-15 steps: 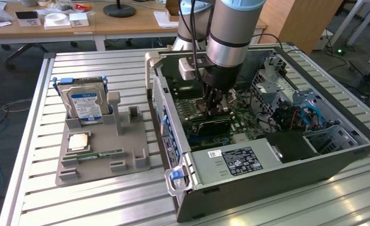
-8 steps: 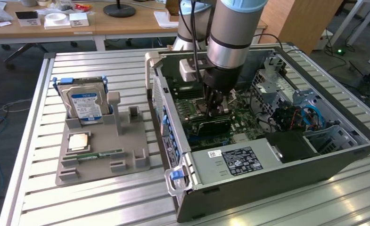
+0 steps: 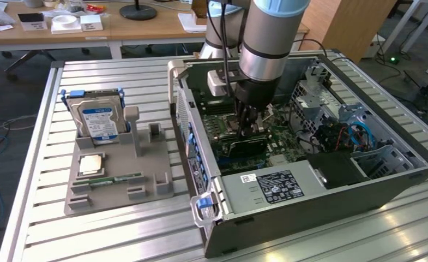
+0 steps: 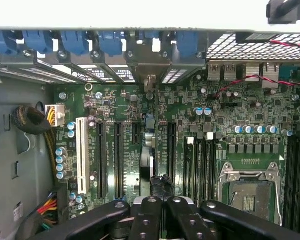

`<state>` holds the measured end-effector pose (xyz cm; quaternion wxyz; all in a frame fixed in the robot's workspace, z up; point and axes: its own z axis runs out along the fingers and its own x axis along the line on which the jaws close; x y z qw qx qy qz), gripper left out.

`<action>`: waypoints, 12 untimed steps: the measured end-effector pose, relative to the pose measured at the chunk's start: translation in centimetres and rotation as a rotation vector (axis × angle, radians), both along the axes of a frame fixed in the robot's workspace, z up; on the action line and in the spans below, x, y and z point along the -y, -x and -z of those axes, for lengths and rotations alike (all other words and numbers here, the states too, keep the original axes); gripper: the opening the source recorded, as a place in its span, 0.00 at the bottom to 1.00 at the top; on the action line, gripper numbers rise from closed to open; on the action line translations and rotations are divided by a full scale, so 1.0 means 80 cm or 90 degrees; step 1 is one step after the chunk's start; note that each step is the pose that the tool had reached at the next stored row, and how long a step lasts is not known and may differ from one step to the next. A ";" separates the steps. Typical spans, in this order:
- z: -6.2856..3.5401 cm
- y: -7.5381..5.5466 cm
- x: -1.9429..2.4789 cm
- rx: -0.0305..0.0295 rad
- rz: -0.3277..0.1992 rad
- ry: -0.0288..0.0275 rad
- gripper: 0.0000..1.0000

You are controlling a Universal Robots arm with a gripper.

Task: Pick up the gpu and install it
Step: 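Press down on the gpu until it lock into place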

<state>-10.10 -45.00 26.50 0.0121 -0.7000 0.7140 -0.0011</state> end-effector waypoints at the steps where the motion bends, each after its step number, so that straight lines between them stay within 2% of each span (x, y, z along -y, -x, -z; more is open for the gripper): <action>1: 0.000 0.000 0.0000 0.0000 0.000 0.0000 0.11; 12: 0.004 0.000 0.0000 0.0001 0.000 0.0002 0.11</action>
